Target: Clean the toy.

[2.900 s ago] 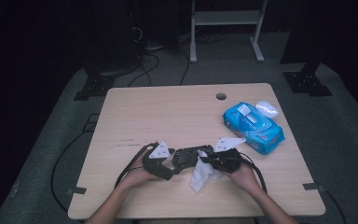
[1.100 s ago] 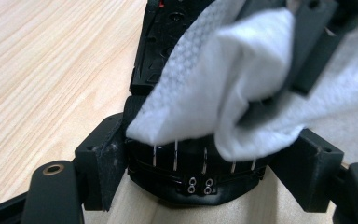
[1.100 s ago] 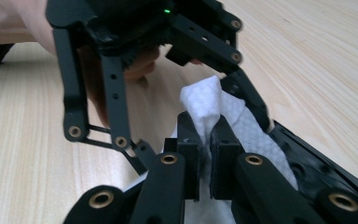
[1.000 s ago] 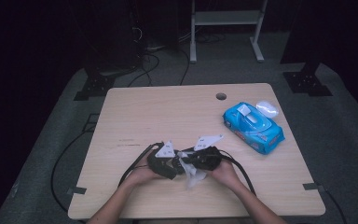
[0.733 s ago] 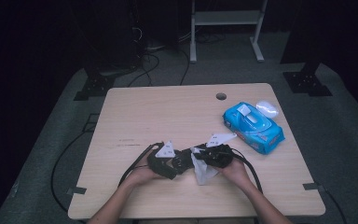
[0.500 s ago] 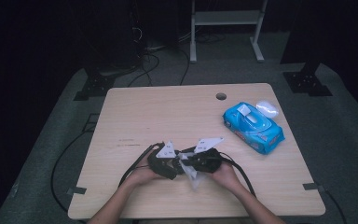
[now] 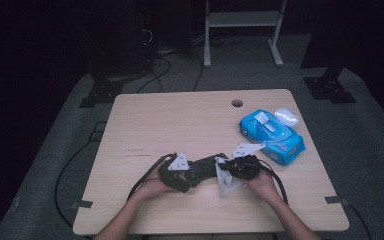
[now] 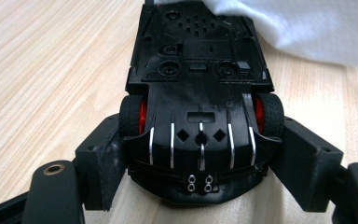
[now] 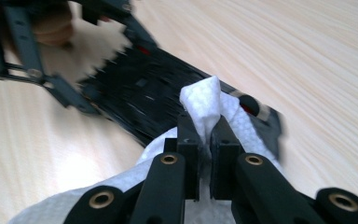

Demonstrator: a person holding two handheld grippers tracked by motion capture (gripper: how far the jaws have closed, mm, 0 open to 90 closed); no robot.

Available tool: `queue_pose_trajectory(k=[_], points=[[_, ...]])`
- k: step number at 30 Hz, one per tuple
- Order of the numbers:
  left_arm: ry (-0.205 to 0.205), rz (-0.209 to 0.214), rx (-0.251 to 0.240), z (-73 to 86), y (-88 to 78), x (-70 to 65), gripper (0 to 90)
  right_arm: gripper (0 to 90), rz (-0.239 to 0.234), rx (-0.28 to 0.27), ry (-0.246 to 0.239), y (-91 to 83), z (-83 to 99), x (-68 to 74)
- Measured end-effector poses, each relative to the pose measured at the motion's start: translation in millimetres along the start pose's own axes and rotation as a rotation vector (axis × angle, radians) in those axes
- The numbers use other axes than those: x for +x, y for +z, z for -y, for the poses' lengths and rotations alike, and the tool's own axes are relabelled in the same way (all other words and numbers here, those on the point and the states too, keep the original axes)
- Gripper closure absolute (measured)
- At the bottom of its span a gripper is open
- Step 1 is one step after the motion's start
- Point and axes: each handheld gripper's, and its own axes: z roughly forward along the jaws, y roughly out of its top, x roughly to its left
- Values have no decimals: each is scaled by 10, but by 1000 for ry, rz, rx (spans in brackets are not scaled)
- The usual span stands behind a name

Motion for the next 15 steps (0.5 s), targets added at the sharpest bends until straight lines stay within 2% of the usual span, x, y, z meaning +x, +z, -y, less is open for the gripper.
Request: queue_pose_trajectory(k=[2, 4, 6, 10, 12, 14, 15], points=[[4, -1, 0, 1, 0, 0, 245, 846, 1, -8, 27, -16, 24, -28], [3, 1, 9, 5, 7, 4, 245, 846, -2, -12, 13, 4, 9, 9], [-8, 7, 7, 13, 17, 11, 245, 846, -25, -25, 12, 44, -20, 66], [2, 0, 8, 9, 14, 2, 245, 846, -86, -33, -18, 180, -85, 229], [8, -2, 8, 8, 12, 0, 245, 845, -85, -29, -35, 202, -103, 257], [9, -3, 6, 8, 13, -4, 245, 845, -72, -30, -27, 178, -93, 221], [10, -4, 6, 8, 12, -6, 245, 845, -49, -27, -18, 137, -69, 165]])
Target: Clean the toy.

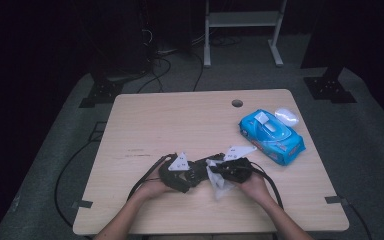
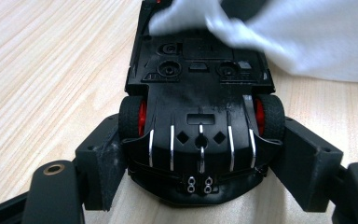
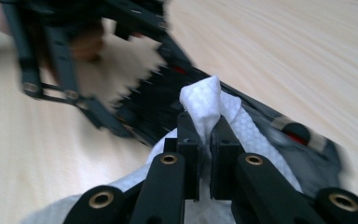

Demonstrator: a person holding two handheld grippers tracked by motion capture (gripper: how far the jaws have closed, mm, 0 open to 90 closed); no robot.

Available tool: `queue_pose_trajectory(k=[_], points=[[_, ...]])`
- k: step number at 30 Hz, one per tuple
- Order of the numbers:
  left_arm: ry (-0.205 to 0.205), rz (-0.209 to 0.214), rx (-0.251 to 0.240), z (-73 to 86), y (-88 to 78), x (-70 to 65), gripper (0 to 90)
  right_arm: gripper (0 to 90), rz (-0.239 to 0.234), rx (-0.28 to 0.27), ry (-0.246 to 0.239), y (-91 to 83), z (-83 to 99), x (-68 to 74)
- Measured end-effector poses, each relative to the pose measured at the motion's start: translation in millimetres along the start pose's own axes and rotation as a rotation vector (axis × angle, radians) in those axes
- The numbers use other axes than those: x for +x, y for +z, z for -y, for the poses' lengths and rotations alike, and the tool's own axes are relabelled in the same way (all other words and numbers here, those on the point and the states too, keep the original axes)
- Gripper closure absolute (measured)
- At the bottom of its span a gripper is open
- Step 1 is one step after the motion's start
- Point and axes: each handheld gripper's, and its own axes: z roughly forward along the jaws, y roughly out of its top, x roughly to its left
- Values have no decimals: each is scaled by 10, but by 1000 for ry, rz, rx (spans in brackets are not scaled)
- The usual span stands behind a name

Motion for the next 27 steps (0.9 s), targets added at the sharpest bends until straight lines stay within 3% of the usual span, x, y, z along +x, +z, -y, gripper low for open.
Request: queue_pose_trajectory(k=[6, 8, 10, 12, 16, 19, 22, 25, 27], points=[[-2, 2, -21, -11, -27, 9, 245, 845, 89, 15, 70, -199, 139, -265], [3, 0, -21, -13, -25, 2, 245, 845, 86, 7, 94, -221, 170, -308], [10, -2, -17, -16, -23, 0, 245, 845, 92, 12, 79, -204, 150, -286], [11, -3, -15, -17, -21, -2, 245, 845, 71, 9, 83, -166, 110, -252], [17, -6, -16, -18, -22, -8, 245, 845, 23, 10, 39, -29, 15, -120], [17, -9, -15, -9, -35, 0, 245, 844, 21, 22, 14, -3, -21, -101], [15, -8, -24, -10, -42, 5, 245, 845, 40, 31, 44, -70, 21, -224], [10, -3, -26, -10, -46, 12, 245, 845, 90, 47, 62, -149, 79, -353], [9, -4, -31, -15, -52, 15, 245, 845, 101, 44, 106, -183, 120, -432]])
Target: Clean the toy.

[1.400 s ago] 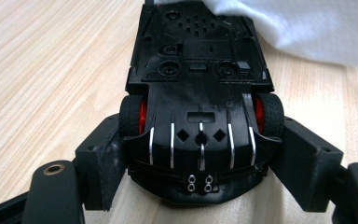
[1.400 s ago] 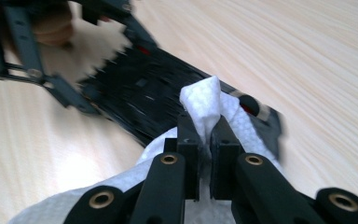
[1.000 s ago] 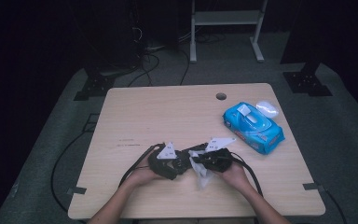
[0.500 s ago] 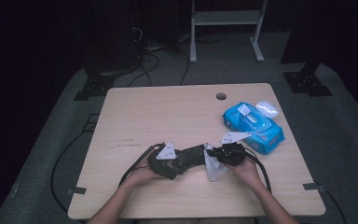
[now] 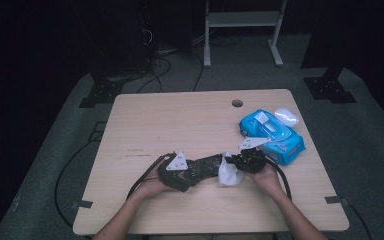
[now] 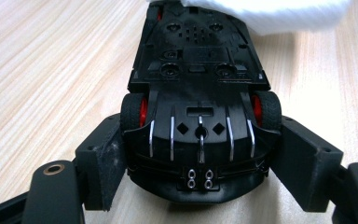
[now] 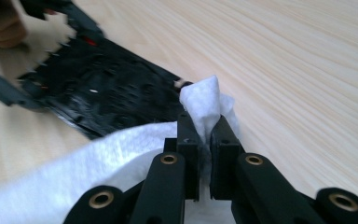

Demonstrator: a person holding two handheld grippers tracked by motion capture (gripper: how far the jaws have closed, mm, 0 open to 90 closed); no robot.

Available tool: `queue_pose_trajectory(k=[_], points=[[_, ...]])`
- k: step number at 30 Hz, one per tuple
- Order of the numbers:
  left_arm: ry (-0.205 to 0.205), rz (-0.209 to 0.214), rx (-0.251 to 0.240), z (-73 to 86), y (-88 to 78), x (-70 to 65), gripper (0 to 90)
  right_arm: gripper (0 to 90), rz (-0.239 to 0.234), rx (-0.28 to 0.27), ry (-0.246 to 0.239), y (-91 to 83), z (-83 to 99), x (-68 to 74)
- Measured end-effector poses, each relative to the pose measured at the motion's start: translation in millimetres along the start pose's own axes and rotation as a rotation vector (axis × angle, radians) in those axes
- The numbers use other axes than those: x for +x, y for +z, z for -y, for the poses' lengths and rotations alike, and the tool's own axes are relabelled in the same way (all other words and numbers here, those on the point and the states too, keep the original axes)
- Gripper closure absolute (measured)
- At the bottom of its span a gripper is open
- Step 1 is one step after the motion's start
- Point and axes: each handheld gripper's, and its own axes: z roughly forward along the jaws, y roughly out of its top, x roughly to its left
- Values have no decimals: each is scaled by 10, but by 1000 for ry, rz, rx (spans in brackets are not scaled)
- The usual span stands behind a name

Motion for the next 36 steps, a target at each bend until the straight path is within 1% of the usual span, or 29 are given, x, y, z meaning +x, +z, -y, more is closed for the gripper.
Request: queue_pose_trajectory(k=[1, 2, 3, 4, 5, 6, 8, 9, 11, 12, 14, 17, 19, 21, 24, 25, 26, 27, 29, 31, 32, 34, 36], points=[[-5, 2, -3, -2, 0, 2, 245, 845, 8, 5, 5, 1, 4, -15], [-8, 4, -7, -3, -2, 5, 245, 844, 3, 4, 17, 11, 4, -25], [-8, 5, -7, -4, -2, 5, 245, 845, 0, 5, 18, 25, -8, -23], [4, 1, 2, -5, 0, 2, 245, 845, -3, 5, 11, 35, -23, -13], [8, 0, 5, -4, 4, -1, 245, 845, -14, 0, 6, 58, -59, 10], [6, 0, 7, -1, 8, -3, 245, 845, -20, -2, 5, 76, -84, 27], [9, -2, 5, 1, 9, -6, 245, 844, -39, -7, -15, 140, -162, 94], [9, -3, 4, 0, 9, -6, 245, 845, -40, -7, -29, 167, -189, 117], [8, -3, 3, 3, 1, -4, 245, 845, -33, 1, -41, 197, -218, 131], [8, -3, 3, 5, -6, -1, 245, 845, -28, -1, -40, 198, -217, 121], [9, -2, -1, 7, -13, 5, 245, 845, 0, 9, -38, 179, -192, 63], [8, -2, -5, 3, -13, 4, 245, 845, 34, 18, -5, 119, -109, -68], [15, -6, -1, 2, -12, 1, 245, 845, 34, 15, 13, 97, -83, -97], [17, -7, 2, 1, -9, -3, 245, 845, 31, 12, 7, 98, -93, -75], [22, -9, 5, -1, -9, -4, 245, 845, -1, 4, 0, 135, -141, -3], [19, -9, 4, 0, -7, -5, 245, 845, -26, -2, -10, 174, -176, 62], [16, -7, 5, 1, -7, -2, 245, 845, -39, -8, -30, 202, -200, 110], [12, -7, 7, 5, -3, -1, 245, 845, -58, -10, -35, 224, -222, 157], [17, -7, 17, 14, 4, 2, 245, 845, -103, -24, -37, 264, -247, 232], [18, -6, 17, 15, 4, 3, 245, 845, -112, -20, -49, 289, -261, 285], [18, -6, 14, 13, 3, 3, 245, 845, -120, -20, -40, 300, -270, 303], [23, -10, 16, 7, 1, -2, 245, 845, -126, -24, -45, 332, -291, 345], [20, -11, 11, 5, 3, -7, 245, 846, -149, -29, -46, 378, -324, 410]])
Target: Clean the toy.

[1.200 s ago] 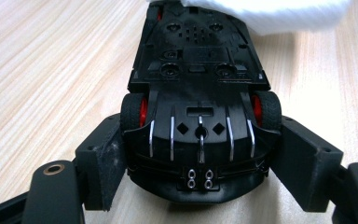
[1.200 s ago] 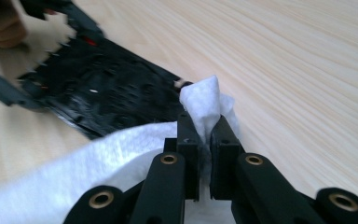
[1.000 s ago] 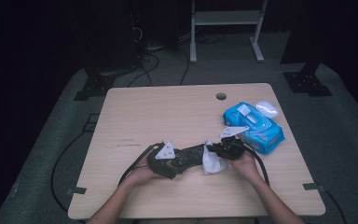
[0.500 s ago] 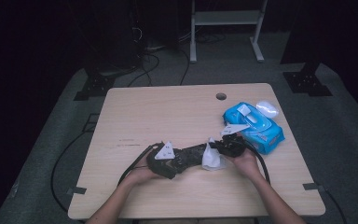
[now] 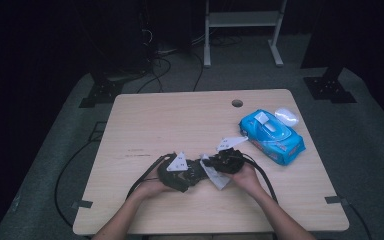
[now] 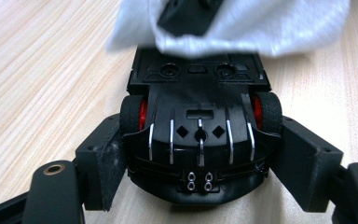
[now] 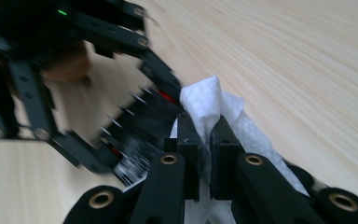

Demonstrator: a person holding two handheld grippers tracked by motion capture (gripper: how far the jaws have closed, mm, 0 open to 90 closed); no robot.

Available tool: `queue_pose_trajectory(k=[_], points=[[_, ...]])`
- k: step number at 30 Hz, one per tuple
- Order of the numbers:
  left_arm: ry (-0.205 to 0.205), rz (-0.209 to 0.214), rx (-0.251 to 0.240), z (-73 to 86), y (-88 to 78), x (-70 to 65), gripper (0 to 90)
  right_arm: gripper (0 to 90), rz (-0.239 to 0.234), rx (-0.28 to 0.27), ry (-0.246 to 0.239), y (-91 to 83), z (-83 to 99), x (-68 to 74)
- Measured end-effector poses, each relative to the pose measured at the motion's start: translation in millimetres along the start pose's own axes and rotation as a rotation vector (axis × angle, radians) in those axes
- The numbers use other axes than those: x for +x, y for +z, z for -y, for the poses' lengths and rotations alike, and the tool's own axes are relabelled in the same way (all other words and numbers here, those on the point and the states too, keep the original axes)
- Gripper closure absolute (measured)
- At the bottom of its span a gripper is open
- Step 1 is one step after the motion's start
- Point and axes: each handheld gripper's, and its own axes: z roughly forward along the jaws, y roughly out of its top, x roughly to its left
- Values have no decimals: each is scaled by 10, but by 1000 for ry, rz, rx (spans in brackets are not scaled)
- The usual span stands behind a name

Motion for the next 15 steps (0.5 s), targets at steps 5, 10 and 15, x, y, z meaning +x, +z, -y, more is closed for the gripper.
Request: queue_pose_trajectory(k=[5, 10, 15], points=[[9, -4, 6, -1, 0, -2, 245, 845, -66, -4, -44, 196, -126, 232], [6, -3, 6, 4, 3, -2, 245, 846, -45, 11, -83, 262, -179, 271], [9, -1, -2, -5, -6, 2, 245, 845, 36, 13, -51, 139, -155, 99]])
